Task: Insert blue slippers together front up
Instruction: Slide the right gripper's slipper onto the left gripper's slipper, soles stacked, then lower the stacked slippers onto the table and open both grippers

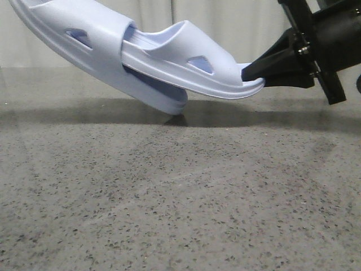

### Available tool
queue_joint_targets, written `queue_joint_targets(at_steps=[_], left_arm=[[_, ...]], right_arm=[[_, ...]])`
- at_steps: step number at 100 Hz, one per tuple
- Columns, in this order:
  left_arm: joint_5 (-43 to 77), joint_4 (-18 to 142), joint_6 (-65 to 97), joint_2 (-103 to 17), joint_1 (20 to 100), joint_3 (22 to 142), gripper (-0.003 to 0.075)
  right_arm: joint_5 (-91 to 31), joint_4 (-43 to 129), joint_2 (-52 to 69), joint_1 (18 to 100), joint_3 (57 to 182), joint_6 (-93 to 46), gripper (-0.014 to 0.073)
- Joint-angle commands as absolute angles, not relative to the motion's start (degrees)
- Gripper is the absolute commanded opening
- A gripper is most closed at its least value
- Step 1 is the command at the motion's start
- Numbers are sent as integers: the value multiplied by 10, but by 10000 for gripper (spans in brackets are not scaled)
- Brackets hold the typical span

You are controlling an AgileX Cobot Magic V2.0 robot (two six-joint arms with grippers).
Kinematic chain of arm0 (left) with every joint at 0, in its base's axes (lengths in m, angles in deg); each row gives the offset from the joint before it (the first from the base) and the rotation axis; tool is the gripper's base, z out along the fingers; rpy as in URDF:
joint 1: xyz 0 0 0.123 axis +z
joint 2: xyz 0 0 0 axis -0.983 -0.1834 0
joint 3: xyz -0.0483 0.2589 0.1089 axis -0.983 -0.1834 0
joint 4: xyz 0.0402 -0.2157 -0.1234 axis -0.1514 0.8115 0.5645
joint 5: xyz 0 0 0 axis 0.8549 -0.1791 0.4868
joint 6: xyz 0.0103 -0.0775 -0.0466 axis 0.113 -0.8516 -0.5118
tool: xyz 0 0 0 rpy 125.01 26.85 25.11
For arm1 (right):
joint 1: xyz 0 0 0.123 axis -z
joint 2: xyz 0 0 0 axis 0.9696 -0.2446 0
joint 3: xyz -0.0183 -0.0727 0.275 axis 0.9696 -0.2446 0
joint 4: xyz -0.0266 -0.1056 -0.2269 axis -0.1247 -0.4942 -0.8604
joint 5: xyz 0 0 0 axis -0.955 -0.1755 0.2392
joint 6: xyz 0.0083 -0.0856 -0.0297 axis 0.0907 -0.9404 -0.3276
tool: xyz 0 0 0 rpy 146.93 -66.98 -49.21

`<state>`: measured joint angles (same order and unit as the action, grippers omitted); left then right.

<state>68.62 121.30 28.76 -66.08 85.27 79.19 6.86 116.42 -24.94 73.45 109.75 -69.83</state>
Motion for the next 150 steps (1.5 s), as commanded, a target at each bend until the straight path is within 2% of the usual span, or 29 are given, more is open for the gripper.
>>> queue_joint_targets(at_steps=[1, 24, 41, 50, 75, 99, 150], left_arm=[[770, 1261, 287, -641, 834, 807, 15], [770, 1254, 287, -641, 834, 807, 15], [761, 1254, 290, -641, 840, 807, 15], [751, 1249, 292, -641, 848, 807, 15], [701, 1210, 294, -641, 863, 807, 15], [667, 1208, 294, -642, 863, 807, 15], [603, 1206, 360, -725, 805, 807, 19]], right_arm=[[163, 1194, -232, 703, 1138, -713, -99], [173, 1195, -232, 700, 1157, -713, -86], [183, 1176, -232, 721, 1157, -710, 66], [212, 1173, -232, 744, 1157, -710, 104], [321, 1173, -230, 837, 1157, -697, 103], [324, 1158, -205, 906, 1157, -689, 104], [324, 1147, -189, 918, 1157, -688, 103]])
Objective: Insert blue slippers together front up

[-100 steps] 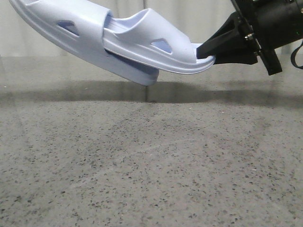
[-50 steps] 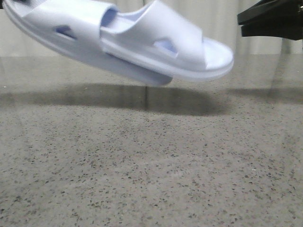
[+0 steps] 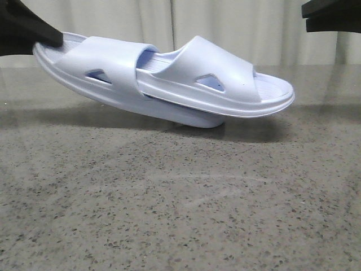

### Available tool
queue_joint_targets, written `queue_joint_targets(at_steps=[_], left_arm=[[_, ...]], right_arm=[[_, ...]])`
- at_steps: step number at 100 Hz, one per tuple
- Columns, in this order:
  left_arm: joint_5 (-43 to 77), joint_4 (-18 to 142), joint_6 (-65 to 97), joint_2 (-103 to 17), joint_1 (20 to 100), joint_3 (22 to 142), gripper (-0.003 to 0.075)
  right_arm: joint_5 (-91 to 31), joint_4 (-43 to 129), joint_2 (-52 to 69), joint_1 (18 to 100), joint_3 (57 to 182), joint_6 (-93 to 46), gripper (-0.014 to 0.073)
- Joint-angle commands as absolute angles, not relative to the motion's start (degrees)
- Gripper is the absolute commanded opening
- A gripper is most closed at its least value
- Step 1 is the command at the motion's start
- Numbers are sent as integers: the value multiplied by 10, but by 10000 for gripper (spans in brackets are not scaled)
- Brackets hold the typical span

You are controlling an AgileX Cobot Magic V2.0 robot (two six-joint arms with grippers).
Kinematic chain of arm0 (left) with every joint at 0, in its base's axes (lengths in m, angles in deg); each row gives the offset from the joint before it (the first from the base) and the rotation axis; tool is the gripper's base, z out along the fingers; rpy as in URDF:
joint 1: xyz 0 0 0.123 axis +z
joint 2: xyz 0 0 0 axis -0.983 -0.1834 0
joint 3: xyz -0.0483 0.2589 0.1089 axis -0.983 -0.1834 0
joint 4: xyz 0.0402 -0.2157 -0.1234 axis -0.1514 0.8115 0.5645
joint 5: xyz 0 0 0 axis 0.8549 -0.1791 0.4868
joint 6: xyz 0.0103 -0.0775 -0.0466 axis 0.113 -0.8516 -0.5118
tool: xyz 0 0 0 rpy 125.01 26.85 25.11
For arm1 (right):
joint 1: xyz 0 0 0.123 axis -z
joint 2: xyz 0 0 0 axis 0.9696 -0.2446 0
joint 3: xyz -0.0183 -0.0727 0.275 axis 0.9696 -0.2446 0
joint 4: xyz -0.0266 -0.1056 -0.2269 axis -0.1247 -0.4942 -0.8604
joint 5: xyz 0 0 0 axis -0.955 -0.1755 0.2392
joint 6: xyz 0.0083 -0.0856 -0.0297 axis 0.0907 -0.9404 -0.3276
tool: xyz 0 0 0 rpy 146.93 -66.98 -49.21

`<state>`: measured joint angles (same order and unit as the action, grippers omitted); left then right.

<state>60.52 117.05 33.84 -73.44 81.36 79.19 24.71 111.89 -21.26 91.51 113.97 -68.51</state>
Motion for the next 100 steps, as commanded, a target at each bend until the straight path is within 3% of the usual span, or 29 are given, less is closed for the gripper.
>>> queue_joint_targets(at_steps=[1, 13, 35, 43, 67, 80, 88, 100], left_arm=[[600, 1204, 365, -725, 805, 807, 20], [570, 1187, 379, -725, 805, 807, 99], [528, 1156, 382, -725, 805, 807, 430], [529, 1156, 394, -724, 810, 807, 483], [586, 1152, 395, -683, 854, 825, 402], [592, 1141, 395, -638, 869, 842, 201], [575, 1137, 433, -606, 869, 843, 12], [535, 1123, 443, -558, 866, 843, 15]], right_arm=[[324, 1147, -189, 918, 1157, -688, 103], [324, 1147, -189, 918, 1157, -688, 103], [324, 1147, -189, 918, 1157, -688, 103], [324, 1147, -189, 918, 1157, -688, 103], [321, 1147, -164, 927, 1157, -688, 75], [307, 1141, -142, 927, 1157, -689, -90], [292, 1134, -128, 927, 1157, -689, -94], [259, 1120, -103, 916, 1157, -689, -78]])
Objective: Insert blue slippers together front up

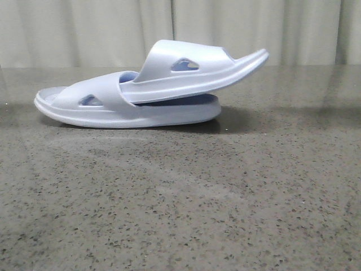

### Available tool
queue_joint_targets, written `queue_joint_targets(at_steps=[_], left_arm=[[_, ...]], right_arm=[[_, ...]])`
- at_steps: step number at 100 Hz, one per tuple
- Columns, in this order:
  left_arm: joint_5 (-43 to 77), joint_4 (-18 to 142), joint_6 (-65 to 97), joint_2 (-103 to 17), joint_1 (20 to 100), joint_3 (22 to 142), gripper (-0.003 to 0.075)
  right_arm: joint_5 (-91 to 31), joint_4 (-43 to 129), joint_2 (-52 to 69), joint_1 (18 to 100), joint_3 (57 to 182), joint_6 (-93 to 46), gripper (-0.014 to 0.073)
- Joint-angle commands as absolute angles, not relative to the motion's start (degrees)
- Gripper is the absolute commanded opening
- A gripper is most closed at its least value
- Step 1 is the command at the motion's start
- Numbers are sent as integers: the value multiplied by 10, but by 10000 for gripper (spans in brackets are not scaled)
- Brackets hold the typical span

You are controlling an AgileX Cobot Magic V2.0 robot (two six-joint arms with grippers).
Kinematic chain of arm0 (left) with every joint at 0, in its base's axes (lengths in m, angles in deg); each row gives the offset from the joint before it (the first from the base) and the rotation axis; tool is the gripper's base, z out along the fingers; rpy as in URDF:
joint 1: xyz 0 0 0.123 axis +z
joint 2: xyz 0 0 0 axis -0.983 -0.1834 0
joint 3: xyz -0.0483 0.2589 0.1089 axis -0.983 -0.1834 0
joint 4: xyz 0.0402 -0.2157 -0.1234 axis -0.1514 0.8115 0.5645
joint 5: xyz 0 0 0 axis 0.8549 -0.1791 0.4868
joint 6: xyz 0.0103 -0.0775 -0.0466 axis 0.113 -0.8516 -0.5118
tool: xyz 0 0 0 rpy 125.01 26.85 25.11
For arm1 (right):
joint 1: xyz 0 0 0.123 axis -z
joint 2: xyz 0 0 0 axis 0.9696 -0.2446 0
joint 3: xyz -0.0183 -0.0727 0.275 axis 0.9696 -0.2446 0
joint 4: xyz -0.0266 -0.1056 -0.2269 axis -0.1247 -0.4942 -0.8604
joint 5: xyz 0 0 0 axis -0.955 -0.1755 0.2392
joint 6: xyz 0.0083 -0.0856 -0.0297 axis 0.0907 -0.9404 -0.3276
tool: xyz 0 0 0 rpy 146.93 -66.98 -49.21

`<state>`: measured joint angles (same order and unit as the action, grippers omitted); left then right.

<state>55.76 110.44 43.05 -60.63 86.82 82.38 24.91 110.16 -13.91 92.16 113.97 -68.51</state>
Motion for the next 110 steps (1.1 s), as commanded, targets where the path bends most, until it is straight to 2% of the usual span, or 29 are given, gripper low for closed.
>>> queue_joint_targets(at_steps=[1, 12, 29, 64, 85, 110], left_arm=[[532, 1119, 443, -555, 864, 843, 15], [470, 1072, 443, -515, 849, 838, 15], [370, 1024, 443, -460, 804, 804, 15], [196, 1023, 478, -320, 736, 658, 15], [179, 1061, 481, -235, 718, 566, 15], [192, 1116, 484, -126, 718, 461, 15]], right_arm=[[252, 1118, -100, 913, 1157, -689, -78], [184, 1083, -68, 880, 1155, -689, -78], [-1, 1035, 4, 780, 1126, -689, -78], [-340, 1026, 155, 602, 969, -689, -78], [-416, 1026, 238, 558, 866, -689, -78], [-445, 1027, 348, 556, 754, -689, -78]])
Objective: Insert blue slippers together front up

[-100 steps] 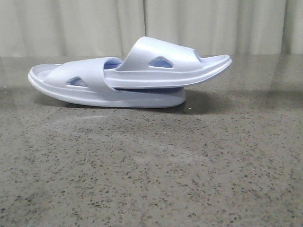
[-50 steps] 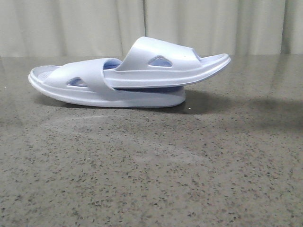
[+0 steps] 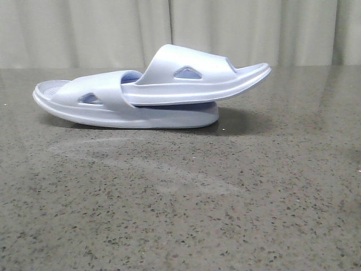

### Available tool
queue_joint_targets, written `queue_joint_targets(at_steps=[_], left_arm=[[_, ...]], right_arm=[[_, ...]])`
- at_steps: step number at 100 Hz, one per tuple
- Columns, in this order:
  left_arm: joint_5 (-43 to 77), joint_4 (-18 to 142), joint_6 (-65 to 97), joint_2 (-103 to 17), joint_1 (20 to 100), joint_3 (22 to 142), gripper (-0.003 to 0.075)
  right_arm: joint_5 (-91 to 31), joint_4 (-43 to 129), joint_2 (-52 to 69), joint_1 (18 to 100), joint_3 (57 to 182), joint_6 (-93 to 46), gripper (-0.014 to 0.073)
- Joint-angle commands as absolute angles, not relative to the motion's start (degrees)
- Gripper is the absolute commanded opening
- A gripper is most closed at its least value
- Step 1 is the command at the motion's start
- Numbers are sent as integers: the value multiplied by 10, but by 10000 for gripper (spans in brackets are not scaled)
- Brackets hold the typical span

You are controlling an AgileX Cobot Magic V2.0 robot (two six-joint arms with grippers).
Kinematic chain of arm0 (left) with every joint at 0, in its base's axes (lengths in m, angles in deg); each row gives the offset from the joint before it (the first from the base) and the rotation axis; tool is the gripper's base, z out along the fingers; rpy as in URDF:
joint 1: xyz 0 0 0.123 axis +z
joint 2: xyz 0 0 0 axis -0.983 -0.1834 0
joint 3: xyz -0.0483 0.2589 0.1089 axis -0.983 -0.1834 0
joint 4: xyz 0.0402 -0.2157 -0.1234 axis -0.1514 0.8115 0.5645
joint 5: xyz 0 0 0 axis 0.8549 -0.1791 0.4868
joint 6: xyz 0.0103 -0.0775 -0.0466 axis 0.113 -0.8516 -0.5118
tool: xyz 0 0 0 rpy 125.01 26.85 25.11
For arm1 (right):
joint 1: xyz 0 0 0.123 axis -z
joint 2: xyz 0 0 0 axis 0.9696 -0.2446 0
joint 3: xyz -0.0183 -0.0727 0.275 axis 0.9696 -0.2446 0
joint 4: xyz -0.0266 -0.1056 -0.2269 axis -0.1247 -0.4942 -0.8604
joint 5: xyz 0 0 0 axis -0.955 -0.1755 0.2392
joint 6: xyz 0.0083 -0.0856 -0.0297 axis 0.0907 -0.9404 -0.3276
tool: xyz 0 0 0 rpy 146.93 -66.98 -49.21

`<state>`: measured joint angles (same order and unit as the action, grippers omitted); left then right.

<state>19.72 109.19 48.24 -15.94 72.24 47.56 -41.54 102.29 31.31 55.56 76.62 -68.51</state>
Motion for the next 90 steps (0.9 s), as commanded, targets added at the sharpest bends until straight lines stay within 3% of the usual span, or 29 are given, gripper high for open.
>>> queue_joint_targets(at_steps=[1, 21, 90], left_arm=[[192, 1116, 484, -123, 718, 459, 15], [173, 1144, 484, -58, 718, 423, 15], [165, 1156, 484, -56, 718, 423, 15]], right_arm=[[-448, 1028, 353, 556, 750, -689, -78], [-476, 1058, 393, 556, 710, -689, -78], [-474, 1058, 393, 556, 700, -689, -79]])
